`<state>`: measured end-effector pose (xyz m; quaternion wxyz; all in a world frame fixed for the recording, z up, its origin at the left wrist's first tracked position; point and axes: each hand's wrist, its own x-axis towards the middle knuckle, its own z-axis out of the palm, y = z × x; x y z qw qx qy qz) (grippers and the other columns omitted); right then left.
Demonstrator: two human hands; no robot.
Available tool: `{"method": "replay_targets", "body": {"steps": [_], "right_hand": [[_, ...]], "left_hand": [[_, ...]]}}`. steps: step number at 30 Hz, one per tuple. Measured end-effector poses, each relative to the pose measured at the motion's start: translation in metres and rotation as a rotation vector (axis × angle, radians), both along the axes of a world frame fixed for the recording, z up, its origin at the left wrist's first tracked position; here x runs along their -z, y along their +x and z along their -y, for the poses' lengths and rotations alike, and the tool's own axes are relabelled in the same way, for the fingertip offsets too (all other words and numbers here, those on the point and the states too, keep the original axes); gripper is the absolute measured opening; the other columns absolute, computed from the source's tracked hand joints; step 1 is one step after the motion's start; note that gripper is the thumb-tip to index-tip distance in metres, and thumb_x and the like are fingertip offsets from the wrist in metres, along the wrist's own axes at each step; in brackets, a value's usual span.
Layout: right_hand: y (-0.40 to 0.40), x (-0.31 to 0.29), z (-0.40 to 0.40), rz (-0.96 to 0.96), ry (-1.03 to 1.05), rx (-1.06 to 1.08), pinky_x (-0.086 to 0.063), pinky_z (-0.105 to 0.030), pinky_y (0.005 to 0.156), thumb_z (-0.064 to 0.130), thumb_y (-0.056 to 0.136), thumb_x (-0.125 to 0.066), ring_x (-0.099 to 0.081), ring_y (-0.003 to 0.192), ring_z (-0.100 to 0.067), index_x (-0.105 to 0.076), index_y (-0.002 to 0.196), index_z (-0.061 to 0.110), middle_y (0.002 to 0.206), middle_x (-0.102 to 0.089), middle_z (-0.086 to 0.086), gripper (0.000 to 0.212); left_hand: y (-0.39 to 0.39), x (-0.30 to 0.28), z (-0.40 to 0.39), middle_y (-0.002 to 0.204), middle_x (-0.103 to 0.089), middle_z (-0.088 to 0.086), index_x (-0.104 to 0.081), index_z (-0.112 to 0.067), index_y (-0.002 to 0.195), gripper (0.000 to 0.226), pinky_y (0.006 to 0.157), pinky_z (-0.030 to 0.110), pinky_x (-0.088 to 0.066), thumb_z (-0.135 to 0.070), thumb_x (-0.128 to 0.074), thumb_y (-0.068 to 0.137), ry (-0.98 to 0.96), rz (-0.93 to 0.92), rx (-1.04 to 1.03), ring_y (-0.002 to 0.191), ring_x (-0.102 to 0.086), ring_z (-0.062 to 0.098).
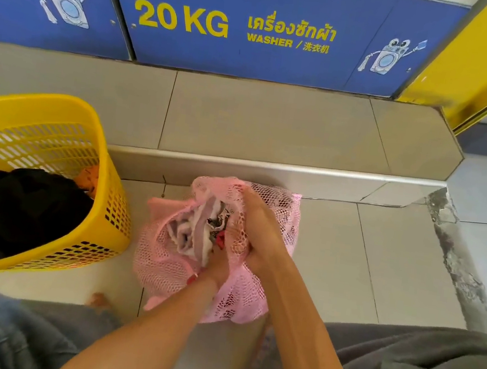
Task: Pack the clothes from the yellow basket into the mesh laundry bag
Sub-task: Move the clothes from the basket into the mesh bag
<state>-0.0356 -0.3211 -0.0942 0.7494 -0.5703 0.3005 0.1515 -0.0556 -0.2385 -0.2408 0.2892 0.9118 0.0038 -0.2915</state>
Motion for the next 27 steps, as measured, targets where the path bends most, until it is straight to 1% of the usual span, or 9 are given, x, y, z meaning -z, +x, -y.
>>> {"method": "replay_targets", "body": {"steps": [2,5,8,12,16,19,21,24,27], "right_hand": [[-0.003,0.007,0.010,-0.024,-0.063,0.067,-0.059,-0.053,0.100,0.047,0.101,-0.058,-0.075,0.112,-0.031,-0.077,0.115,0.030,0.115,-0.080,-0.009,0.029],[-0.006,0.013,0.014,-0.042,-0.097,0.115,-0.055,-0.057,0.105,0.053,0.098,-0.062,-0.072,0.115,-0.033,-0.075,0.115,0.029,0.120,-0.078,-0.009,0.032],[-0.008,0.014,0.011,-0.057,-0.125,0.094,-0.057,-0.053,0.102,0.056,0.099,-0.059,-0.073,0.111,-0.029,-0.071,0.099,0.036,0.116,-0.078,-0.004,0.023],[-0.006,0.012,0.006,-0.048,-0.153,0.078,-0.059,-0.037,0.075,0.045,0.106,-0.052,-0.072,0.086,-0.024,-0.072,0.118,0.022,0.105,-0.080,-0.009,0.032],[-0.007,0.007,-0.002,-0.042,-0.267,-0.019,-0.058,-0.047,0.094,0.036,0.106,-0.053,-0.069,0.093,-0.027,-0.070,0.123,0.011,0.105,-0.076,-0.012,0.035],[-0.007,0.003,-0.011,-0.008,-0.361,-0.088,-0.057,-0.046,0.087,0.030,0.105,-0.056,-0.065,0.080,-0.025,-0.073,0.091,0.020,0.081,-0.071,-0.007,0.024],[-0.007,0.002,-0.018,0.035,-0.393,-0.114,-0.051,-0.039,0.075,0.027,0.104,-0.058,-0.060,0.071,-0.023,-0.075,0.089,0.013,0.063,-0.066,0.002,0.026],[-0.008,-0.003,-0.032,0.090,-0.412,-0.154,-0.047,-0.034,0.069,0.029,0.102,-0.059,-0.058,0.065,-0.020,-0.077,0.084,0.016,0.052,-0.063,0.011,0.028],[-0.006,-0.008,-0.048,0.155,-0.405,-0.188,-0.054,-0.035,0.071,0.037,0.102,-0.058,-0.070,0.068,-0.014,-0.078,0.085,0.025,0.065,-0.074,0.010,0.029]], "left_hand": [[0.007,-0.012,-0.001,0.160,-0.022,0.014,-0.013,-0.019,0.155,0.060,0.117,0.045,-0.026,-0.038,-0.038,0.103,-0.088,-0.126,0.147,0.144,-0.026,0.032],[0.027,-0.036,-0.019,0.135,-0.053,0.007,-0.038,-0.022,0.142,0.073,0.094,0.035,-0.053,-0.035,-0.071,0.079,-0.156,-0.397,0.148,0.114,-0.057,0.025],[0.043,-0.058,-0.045,0.128,-0.050,-0.009,-0.049,-0.031,0.136,0.073,0.067,0.019,-0.056,-0.045,-0.078,0.070,-0.148,-0.318,0.097,0.093,-0.061,0.014],[0.060,-0.104,-0.073,0.130,-0.061,-0.005,-0.059,-0.027,0.128,0.053,0.096,0.041,-0.051,-0.038,-0.075,0.079,-0.221,-0.100,0.054,0.110,-0.062,0.015],[0.073,-0.170,-0.108,0.095,-0.076,-0.008,-0.066,-0.038,0.103,0.025,0.077,0.030,-0.056,-0.032,-0.075,0.080,-0.434,0.015,-0.029,0.085,-0.073,0.009],[0.077,-0.209,-0.139,0.083,-0.077,-0.006,-0.069,-0.032,0.100,0.019,0.060,0.016,-0.052,-0.026,-0.073,0.083,-0.518,0.201,-0.156,0.077,-0.073,0.005],[0.075,-0.221,-0.161,0.079,-0.077,-0.005,-0.071,-0.031,0.096,0.016,0.056,0.014,-0.051,-0.026,-0.072,0.081,-0.521,0.310,-0.273,0.075,-0.072,0.004],[0.073,-0.215,-0.194,0.075,-0.075,-0.002,-0.072,-0.028,0.089,0.010,0.060,0.025,-0.054,-0.023,-0.071,0.081,-0.484,0.409,-0.454,0.075,-0.071,0.010],[0.075,-0.199,-0.221,0.089,-0.072,-0.004,-0.071,-0.028,0.086,0.010,0.077,0.038,-0.055,-0.019,-0.068,0.081,-0.333,0.461,-0.577,0.089,-0.068,0.019]]}}
